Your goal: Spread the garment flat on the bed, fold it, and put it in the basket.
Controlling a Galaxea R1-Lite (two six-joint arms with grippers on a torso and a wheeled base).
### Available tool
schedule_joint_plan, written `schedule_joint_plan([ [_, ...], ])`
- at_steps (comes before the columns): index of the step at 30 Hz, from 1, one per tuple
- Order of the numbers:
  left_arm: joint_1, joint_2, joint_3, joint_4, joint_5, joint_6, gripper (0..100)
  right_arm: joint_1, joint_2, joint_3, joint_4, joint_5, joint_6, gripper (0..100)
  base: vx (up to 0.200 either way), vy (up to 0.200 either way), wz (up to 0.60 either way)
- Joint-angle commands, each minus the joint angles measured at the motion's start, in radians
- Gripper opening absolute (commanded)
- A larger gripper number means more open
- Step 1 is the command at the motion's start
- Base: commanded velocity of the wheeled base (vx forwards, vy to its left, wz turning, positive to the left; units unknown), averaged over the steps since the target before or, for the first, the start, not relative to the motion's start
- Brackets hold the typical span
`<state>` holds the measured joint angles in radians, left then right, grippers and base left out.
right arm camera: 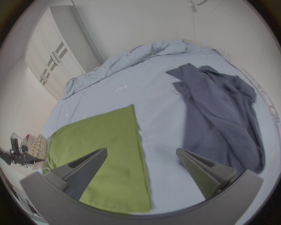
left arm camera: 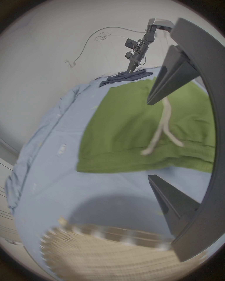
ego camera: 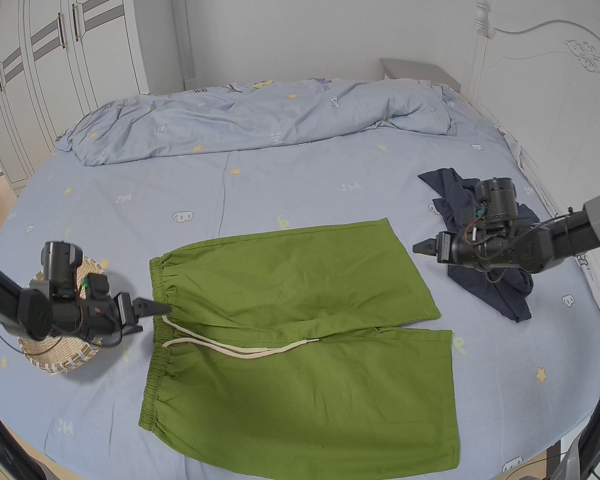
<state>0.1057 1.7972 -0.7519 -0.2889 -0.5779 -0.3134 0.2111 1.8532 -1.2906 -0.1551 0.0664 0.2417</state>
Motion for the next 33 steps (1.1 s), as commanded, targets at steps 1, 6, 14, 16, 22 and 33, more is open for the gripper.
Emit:
schedule_joint_plan([
  [1,0.022,-0.168,0.304,-0.006,-0.134,0.008,100,-0.004,-0.305,0.287,-0.003,0.006,0.037,100,0.0,0.0,0.0],
  [6,0.023,-0.168,0.424,-0.052,-0.134,0.059,100,0.002,-0.351,0.355,-0.007,0.026,0.096,100,0.0,0.0,0.0],
  [14,0.023,-0.113,0.508,-0.136,-0.132,0.079,100,-0.006,-0.394,0.393,-0.017,0.036,0.097,100,0.0,0.0,0.0],
  [16,0.025,-0.096,0.511,-0.136,-0.131,0.089,100,-0.006,-0.404,0.395,-0.017,0.036,0.097,100,0.0,0.0,0.0],
  [22,0.04,-0.067,0.511,-0.139,-0.097,0.117,100,0.01,-0.43,0.412,-0.017,0.035,0.094,100,0.0,0.0,0.0],
  [33,0.075,0.03,0.525,-0.147,-0.106,0.218,100,0.022,-0.425,0.424,-0.017,0.033,0.093,100,0.0,0.0,0.0],
])
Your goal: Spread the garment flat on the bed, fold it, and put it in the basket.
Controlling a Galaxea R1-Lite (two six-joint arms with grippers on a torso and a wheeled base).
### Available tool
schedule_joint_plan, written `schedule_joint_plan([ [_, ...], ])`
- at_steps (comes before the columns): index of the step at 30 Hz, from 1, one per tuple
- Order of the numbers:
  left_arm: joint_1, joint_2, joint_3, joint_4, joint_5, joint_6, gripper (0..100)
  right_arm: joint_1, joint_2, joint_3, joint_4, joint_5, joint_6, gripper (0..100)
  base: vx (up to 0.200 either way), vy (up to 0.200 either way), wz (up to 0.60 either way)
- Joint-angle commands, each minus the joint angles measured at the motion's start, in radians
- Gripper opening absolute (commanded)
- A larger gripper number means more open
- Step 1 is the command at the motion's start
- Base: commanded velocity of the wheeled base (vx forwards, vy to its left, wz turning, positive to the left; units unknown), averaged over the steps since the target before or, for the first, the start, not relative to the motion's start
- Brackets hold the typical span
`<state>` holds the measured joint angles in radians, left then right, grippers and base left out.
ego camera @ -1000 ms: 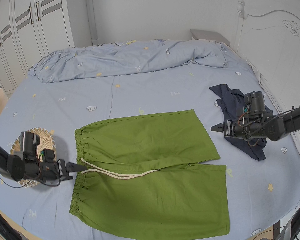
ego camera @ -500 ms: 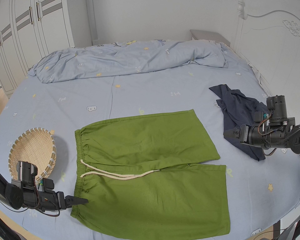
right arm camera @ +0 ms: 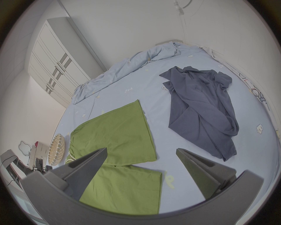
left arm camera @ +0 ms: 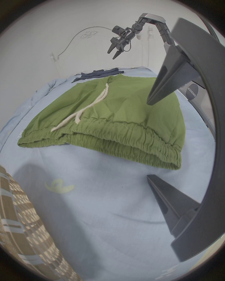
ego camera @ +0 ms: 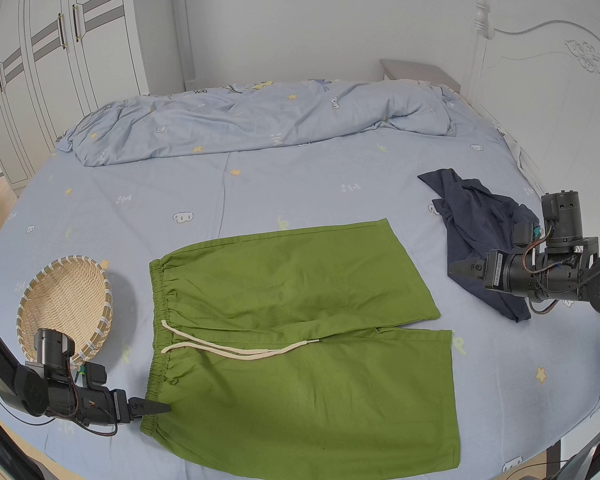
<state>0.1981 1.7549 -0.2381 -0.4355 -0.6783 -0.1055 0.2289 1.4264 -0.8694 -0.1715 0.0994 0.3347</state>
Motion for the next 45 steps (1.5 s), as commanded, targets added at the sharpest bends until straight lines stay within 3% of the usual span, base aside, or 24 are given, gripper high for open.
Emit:
schedule_joint_plan([
  [1,-0.017,0.072,0.011,0.0,-0.006,0.01,100,0.004,0.002,0.003,0.0,0.0,0.0,100,0.0,0.0,0.0],
  [8,-0.077,0.064,0.026,-0.002,-0.049,0.003,100,0.003,0.002,0.003,0.0,0.0,0.0,100,0.0,0.0,0.0],
  [38,-0.042,-0.005,0.043,-0.002,-0.055,0.007,100,0.004,0.005,0.009,-0.002,0.0,0.0,100,0.0,0.0,0.0],
  [39,-0.042,-0.005,0.043,-0.002,-0.055,0.007,0,0.004,0.005,0.009,-0.002,0.0,0.0,100,0.0,0.0,0.0],
  [45,-0.042,-0.008,0.043,-0.002,-0.053,0.009,0,0.003,0.005,0.01,0.0,0.0,0.0,100,0.0,0.0,0.0],
])
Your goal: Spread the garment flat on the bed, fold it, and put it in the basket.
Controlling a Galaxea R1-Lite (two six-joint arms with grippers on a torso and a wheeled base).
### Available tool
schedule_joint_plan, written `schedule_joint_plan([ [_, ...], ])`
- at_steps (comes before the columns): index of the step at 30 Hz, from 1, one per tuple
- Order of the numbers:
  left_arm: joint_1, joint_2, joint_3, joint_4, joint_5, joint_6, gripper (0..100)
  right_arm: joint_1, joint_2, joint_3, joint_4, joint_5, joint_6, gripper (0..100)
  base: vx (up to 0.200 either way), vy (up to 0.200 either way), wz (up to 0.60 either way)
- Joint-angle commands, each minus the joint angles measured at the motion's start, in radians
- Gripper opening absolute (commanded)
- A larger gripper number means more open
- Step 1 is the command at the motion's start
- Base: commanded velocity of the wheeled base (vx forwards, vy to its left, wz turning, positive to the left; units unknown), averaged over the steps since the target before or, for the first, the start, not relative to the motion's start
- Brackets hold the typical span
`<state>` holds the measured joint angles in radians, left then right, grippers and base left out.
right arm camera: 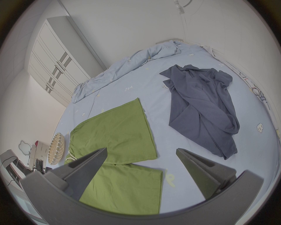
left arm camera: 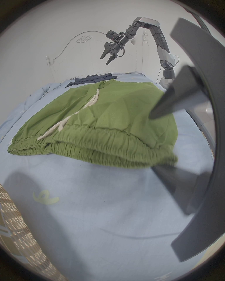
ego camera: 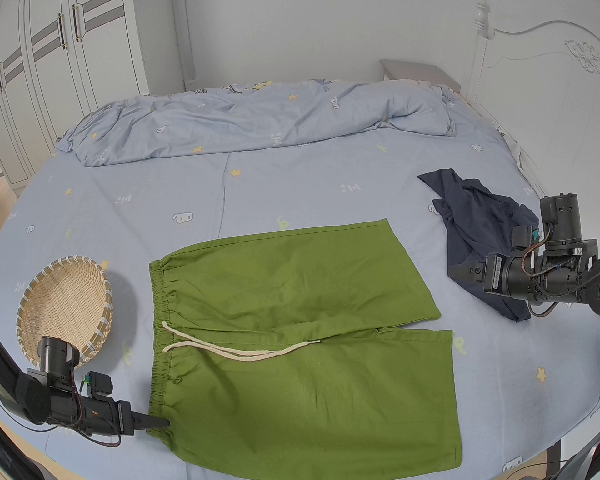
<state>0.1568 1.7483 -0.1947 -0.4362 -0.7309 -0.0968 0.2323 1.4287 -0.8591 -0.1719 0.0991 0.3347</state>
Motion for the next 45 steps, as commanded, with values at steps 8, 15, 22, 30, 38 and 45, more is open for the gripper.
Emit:
schedule_joint_plan([
  [8,0.001,-0.007,0.0,-0.001,0.004,0.003,0,-0.001,0.004,0.0,-0.001,0.001,0.0,100,0.0,0.0,0.0],
  [15,0.027,-0.038,0.037,-0.001,0.048,0.04,0,0.016,-0.008,0.066,0.009,0.011,-0.002,100,0.0,0.0,0.0],
  [22,0.101,-0.062,0.05,-0.001,0.053,0.065,0,0.032,-0.022,0.192,0.011,0.039,-0.017,100,0.0,0.0,0.0],
  [30,0.196,-0.062,0.057,-0.003,0.051,0.077,0,0.038,-0.145,0.47,0.012,0.117,-0.066,100,0.0,0.0,0.0],
  [38,0.247,-0.059,0.052,-0.001,0.051,0.094,0,0.094,-0.192,0.591,0.012,0.155,-0.069,100,0.0,0.0,0.0],
  [45,0.214,-0.058,0.067,-0.001,0.05,0.094,0,0.097,-0.189,0.632,0.011,0.292,-0.069,100,0.0,0.0,0.0],
])
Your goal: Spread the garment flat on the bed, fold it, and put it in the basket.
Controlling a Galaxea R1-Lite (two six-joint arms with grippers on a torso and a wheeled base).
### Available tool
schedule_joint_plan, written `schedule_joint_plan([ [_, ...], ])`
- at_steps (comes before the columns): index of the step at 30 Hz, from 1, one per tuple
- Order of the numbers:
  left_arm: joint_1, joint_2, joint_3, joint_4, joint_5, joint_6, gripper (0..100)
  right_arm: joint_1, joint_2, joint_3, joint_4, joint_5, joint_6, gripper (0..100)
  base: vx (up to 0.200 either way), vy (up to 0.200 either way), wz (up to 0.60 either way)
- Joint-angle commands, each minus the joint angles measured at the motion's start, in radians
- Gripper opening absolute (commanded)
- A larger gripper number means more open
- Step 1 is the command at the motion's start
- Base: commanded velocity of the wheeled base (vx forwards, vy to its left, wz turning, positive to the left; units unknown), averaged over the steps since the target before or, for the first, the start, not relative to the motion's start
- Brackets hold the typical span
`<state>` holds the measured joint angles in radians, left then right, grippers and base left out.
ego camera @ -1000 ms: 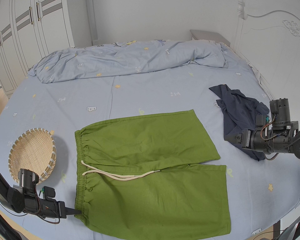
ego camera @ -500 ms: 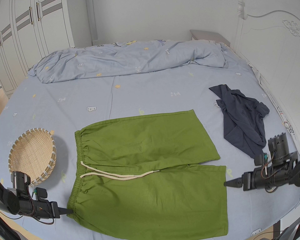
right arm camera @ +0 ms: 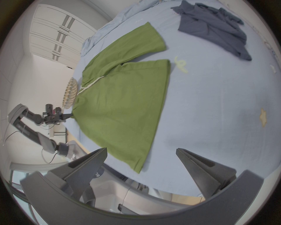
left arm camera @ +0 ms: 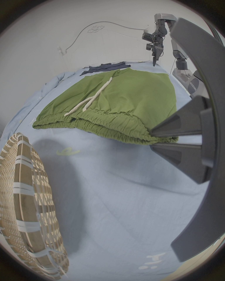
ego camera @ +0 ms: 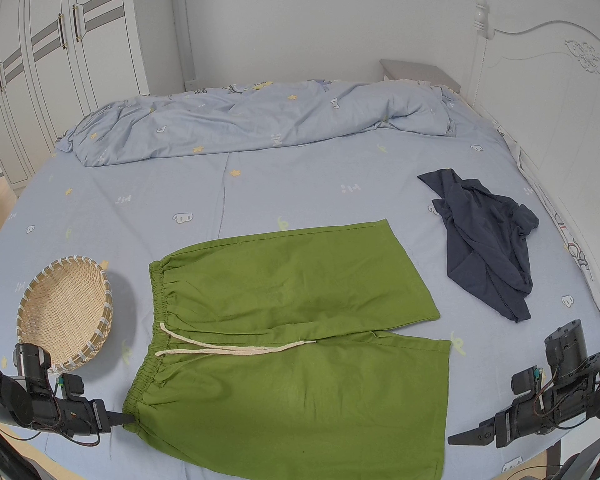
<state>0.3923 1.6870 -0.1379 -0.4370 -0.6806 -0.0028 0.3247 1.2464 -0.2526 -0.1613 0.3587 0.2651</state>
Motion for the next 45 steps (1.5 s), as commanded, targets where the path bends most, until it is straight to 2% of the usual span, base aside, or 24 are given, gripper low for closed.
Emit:
schedule_joint_plan([
  [1,-0.033,0.002,0.018,0.0,-0.002,0.0,0,0.007,-0.004,0.03,0.0,0.063,0.0,100,0.0,0.0,0.0],
  [3,-0.055,-0.001,0.03,0.0,-0.002,0.0,0,0.027,0.011,0.033,0.0,0.109,0.0,100,0.0,0.0,0.0],
  [13,-0.063,0.005,0.032,0.0,-0.004,0.0,0,0.093,0.15,0.056,-0.011,0.114,-0.004,100,0.0,0.0,0.0],
  [28,-0.061,0.006,0.03,0.0,-0.005,0.0,0,0.172,0.401,0.113,-0.262,0.112,-0.006,100,0.0,0.0,0.0],
  [45,-0.061,0.008,0.029,0.0,-0.005,0.0,0,0.211,0.433,0.111,-0.34,0.114,0.005,100,0.0,0.0,0.0],
])
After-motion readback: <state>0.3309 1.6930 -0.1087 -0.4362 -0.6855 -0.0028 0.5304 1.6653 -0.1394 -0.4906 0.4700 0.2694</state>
